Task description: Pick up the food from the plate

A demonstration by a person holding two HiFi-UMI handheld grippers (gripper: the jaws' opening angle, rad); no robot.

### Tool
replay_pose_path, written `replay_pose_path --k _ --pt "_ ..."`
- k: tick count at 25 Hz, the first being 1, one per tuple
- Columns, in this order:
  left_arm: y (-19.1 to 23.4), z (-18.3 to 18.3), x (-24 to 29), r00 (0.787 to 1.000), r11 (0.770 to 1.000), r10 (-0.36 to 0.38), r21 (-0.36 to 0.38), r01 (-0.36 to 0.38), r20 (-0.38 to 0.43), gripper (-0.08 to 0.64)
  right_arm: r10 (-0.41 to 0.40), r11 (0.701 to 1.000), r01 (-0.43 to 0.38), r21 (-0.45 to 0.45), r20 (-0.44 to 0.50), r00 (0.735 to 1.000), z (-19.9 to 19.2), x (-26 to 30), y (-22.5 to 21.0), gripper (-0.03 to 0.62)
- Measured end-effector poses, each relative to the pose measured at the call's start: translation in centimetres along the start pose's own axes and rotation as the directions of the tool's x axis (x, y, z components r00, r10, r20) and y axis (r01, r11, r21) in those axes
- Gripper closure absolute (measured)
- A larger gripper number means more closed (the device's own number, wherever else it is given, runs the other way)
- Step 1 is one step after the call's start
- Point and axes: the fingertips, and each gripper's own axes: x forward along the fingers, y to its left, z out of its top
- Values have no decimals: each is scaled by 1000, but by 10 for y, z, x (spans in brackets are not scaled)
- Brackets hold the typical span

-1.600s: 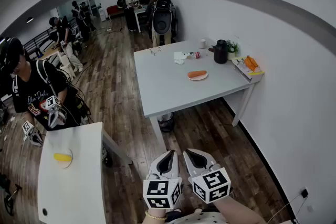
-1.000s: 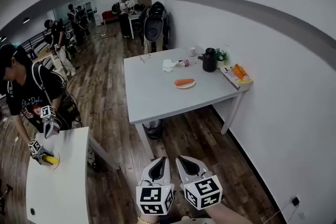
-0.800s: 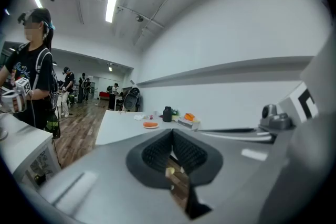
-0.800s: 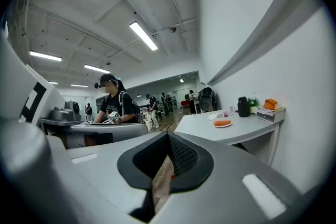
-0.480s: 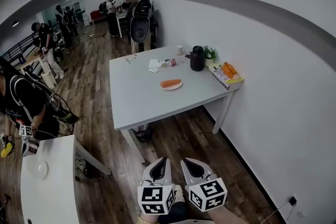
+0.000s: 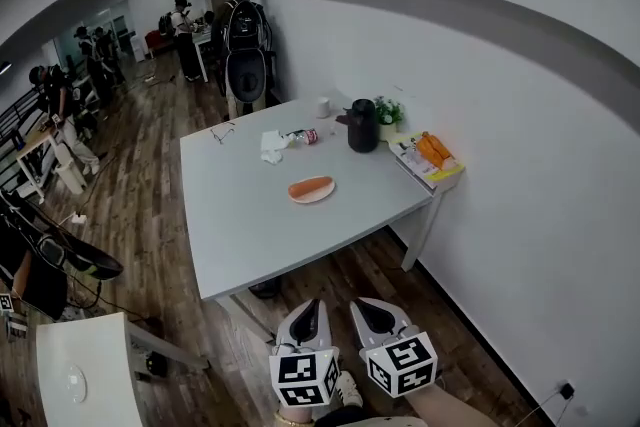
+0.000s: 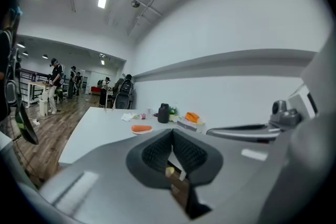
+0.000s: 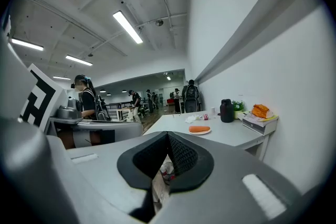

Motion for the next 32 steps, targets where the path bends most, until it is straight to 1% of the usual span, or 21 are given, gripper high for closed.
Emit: replay_pose_path --k 4,7,9,13,17,20,23,25,27,29,30,31,32 --pt "27 22 55 1000 999 17 -31 -16 17 552 4 1000 -4 -17 -9 1000 19 53 -27 595" --pt "46 35 92 999 999 21 -29 -20 25 552 9 1000 -9 -10 -2 1000 31 92 -48 595" --pt "60 40 113 999 999 26 -28 -25 29 552 9 1000 -9 -5 9 1000 39 115 -59 595" --pt "86 43 149 999 998 42 -48 -41 18 552 3 1000 -2 -12 11 1000 45 153 -79 595" --pt "106 43 179 998 997 69 -46 -68 2 552 17 999 -18 -29 -31 999 44 186 -98 595" --pt "120 39 202 996 994 89 -61 -90 -16 552 31 998 -35 -57 -71 997 41 215 -115 595" --pt "138 38 228 994 992 109 -59 -110 -22 552 59 994 -66 -82 -90 994 42 253 -132 595" --pt "152 43 247 992 991 124 -56 -124 -15 552 84 988 -97 -120 -106 991 45 282 -143 595" --pt "167 47 267 989 987 148 -57 -148 -9 552 117 974 -141 -180 -135 984 47 313 -155 595" --pt "181 50 286 984 983 177 -55 -177 -6 552 159 947 -202 -249 -183 970 47 344 -166 595" --pt "188 52 294 981 980 191 -53 -191 -3 552 180 927 -239 -288 -215 960 45 359 -171 594" --pt "194 53 302 979 978 204 -51 -204 2 552 199 900 -279 -334 -254 946 41 374 -175 594" --pt "201 54 309 977 976 215 -50 -214 5 552 214 863 -324 -389 -299 930 36 389 -179 595"
